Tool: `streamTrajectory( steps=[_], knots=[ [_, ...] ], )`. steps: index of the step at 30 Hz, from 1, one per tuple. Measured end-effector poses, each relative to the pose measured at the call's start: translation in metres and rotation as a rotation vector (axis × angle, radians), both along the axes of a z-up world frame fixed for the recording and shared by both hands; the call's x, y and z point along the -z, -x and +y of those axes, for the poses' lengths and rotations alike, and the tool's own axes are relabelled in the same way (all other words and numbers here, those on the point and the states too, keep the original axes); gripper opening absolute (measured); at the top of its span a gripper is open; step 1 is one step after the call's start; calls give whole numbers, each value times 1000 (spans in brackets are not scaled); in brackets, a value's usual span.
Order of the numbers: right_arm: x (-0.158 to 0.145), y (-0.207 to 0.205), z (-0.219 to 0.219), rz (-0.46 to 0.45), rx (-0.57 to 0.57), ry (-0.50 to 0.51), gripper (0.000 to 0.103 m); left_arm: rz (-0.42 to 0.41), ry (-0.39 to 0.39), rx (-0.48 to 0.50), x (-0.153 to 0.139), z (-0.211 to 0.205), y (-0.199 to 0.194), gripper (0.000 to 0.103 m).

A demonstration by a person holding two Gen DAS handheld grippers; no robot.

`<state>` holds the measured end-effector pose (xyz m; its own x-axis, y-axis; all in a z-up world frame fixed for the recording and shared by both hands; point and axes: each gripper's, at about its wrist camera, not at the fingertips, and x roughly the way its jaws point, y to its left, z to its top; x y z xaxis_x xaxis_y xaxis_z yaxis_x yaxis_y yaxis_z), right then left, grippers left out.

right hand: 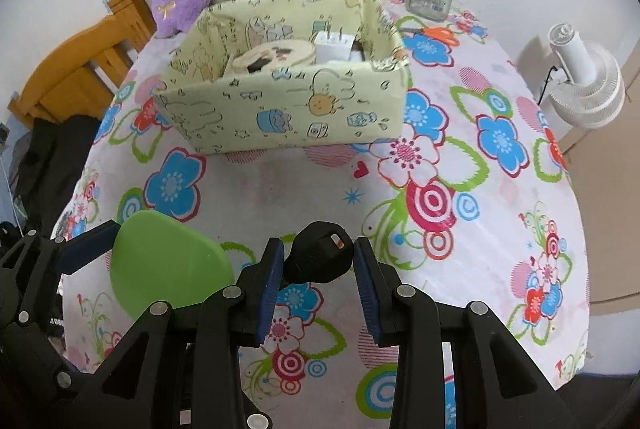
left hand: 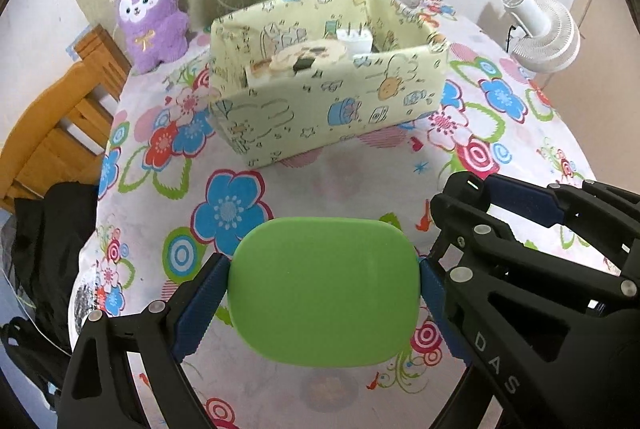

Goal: Organize rigid objects
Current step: 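Carry the green box with the left gripper while the right carries the key toward the fabric box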

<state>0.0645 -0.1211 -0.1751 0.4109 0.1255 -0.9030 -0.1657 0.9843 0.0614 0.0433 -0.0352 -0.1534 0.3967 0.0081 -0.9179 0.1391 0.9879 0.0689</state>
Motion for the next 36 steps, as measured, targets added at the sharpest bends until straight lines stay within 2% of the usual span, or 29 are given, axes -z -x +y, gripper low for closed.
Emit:
streamTrajectory(
  steps=[20,36],
  knots=[
    [-58,-5,-5,-75,7,6,38,-71,-5,9,-55,-6,-10,95],
    [-74,-47,-2,-96,-28,11,38,-92,-17,-14,-68,-4,-50,95]
  ],
)
